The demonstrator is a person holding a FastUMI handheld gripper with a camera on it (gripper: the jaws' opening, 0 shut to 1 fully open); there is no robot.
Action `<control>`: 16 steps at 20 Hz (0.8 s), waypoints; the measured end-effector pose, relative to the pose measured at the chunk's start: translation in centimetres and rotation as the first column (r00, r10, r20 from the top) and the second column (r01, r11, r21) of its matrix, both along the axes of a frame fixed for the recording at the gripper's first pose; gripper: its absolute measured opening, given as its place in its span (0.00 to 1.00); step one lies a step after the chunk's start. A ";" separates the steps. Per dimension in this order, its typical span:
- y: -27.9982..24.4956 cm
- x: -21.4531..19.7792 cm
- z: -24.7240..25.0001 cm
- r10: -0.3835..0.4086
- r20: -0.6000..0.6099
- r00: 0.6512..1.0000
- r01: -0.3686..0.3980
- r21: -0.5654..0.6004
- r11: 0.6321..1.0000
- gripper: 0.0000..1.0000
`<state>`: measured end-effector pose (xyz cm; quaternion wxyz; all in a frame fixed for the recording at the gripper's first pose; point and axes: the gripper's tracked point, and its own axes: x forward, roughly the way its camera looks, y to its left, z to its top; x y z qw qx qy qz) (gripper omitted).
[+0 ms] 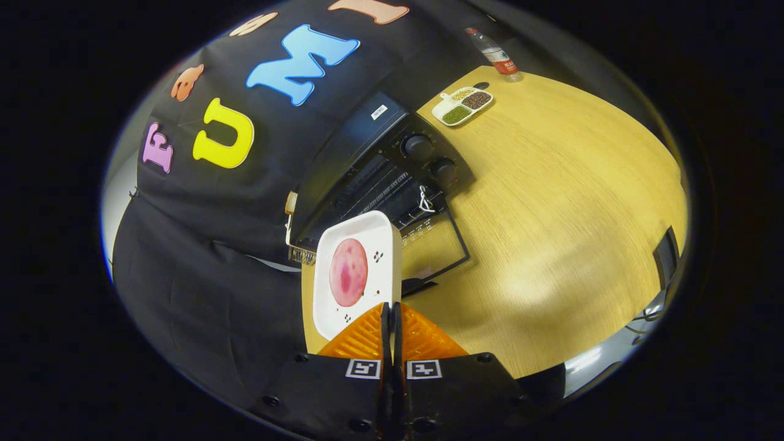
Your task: Open the toaster oven, put the food inside, and close the toaster oven door.
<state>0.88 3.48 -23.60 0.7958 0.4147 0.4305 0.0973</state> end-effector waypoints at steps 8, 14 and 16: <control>3.2 6.8 -4.1 -0.060 -0.063 0.996 0.063 0.047 0.997 0.02; 4.5 10.9 -5.7 -0.133 -0.080 0.988 0.140 0.091 0.986 0.02; 4.7 12.4 -5.9 -0.168 -0.066 0.983 0.175 0.108 0.979 0.02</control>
